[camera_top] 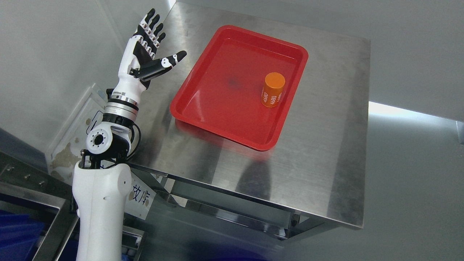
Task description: Grab orange capacitor from left shelf to right desk
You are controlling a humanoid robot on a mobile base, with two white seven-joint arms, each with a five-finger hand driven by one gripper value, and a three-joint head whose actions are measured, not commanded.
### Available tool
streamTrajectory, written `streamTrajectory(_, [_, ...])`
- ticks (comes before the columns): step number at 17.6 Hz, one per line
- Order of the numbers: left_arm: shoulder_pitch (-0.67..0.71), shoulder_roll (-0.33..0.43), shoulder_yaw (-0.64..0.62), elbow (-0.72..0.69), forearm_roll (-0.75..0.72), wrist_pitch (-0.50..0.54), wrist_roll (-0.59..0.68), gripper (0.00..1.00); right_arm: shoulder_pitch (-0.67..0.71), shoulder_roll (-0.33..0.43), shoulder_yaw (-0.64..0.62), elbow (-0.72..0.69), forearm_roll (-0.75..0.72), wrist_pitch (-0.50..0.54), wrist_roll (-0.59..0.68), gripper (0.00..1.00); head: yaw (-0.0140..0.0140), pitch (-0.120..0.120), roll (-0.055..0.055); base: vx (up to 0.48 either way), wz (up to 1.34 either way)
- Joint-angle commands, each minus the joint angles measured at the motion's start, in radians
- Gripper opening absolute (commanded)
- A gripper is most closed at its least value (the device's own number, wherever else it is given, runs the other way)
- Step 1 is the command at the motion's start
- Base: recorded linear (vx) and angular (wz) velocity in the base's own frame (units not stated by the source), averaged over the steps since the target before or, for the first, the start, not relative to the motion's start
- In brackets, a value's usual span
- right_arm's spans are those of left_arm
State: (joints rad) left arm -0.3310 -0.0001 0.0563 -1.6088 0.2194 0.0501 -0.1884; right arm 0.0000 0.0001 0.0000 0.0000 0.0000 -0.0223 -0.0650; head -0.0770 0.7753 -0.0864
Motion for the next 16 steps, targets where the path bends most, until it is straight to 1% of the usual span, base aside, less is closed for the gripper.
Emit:
streamTrajectory(1, [0.113, 0.018, 0.085, -0.114, 0.002, -0.065, 0.024, 1.00, 0.023, -0.018, -0.011, -0.017, 0.006, -0.001, 0.001, 1.00, 0.0000, 0.000, 0.000, 0.000, 0.00])
streamTrajectory(6, [0.151, 0.018, 0.024, -0.114, 0.000, -0.168, 0.033, 1.00, 0.023, -0.018, -0.011, -0.017, 0.006, -0.001, 0.001, 1.00, 0.0000, 0.000, 0.000, 0.000, 0.00])
streamTrajectory(16, [0.153, 0.018, 0.005, -0.114, 0.000, -0.173, 0.032, 1.00, 0.023, -0.018, -0.011, -0.017, 0.006, -0.001, 0.001, 1.00, 0.0000, 0.000, 0.000, 0.000, 0.00])
